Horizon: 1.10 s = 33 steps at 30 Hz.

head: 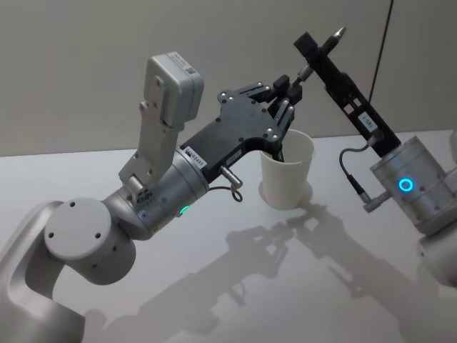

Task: Place the pen into the pen holder.

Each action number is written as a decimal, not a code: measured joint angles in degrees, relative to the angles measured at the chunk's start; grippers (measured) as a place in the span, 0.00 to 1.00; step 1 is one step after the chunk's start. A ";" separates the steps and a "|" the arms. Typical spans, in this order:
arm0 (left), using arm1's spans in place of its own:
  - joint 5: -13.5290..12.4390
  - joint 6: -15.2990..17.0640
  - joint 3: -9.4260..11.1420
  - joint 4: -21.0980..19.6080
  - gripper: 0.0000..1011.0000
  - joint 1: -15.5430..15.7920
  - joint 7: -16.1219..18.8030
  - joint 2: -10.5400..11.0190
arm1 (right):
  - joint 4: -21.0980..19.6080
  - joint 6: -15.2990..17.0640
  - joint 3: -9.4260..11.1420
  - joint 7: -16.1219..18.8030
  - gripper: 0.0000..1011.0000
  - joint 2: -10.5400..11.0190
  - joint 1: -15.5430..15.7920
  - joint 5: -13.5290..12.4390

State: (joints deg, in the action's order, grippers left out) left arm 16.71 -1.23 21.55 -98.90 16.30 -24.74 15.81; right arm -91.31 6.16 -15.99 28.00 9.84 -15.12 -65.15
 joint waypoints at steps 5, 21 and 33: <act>0.00 0.00 0.00 0.00 0.16 0.00 0.00 0.00 | 0.04 0.00 -0.04 0.04 0.48 0.00 -0.03 -0.03; -0.01 0.00 0.00 0.01 0.16 0.00 0.01 0.00 | 0.04 0.00 -0.08 0.10 0.13 -0.04 -0.09 -0.07; -0.01 0.00 0.00 0.00 0.16 0.00 0.01 0.00 | 0.05 0.00 -0.06 0.10 0.13 0.00 -0.08 -0.07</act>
State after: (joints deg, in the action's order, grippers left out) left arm 16.71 -1.23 21.55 -98.90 16.30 -24.73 15.81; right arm -91.26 6.16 -16.05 28.10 9.84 -15.21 -65.22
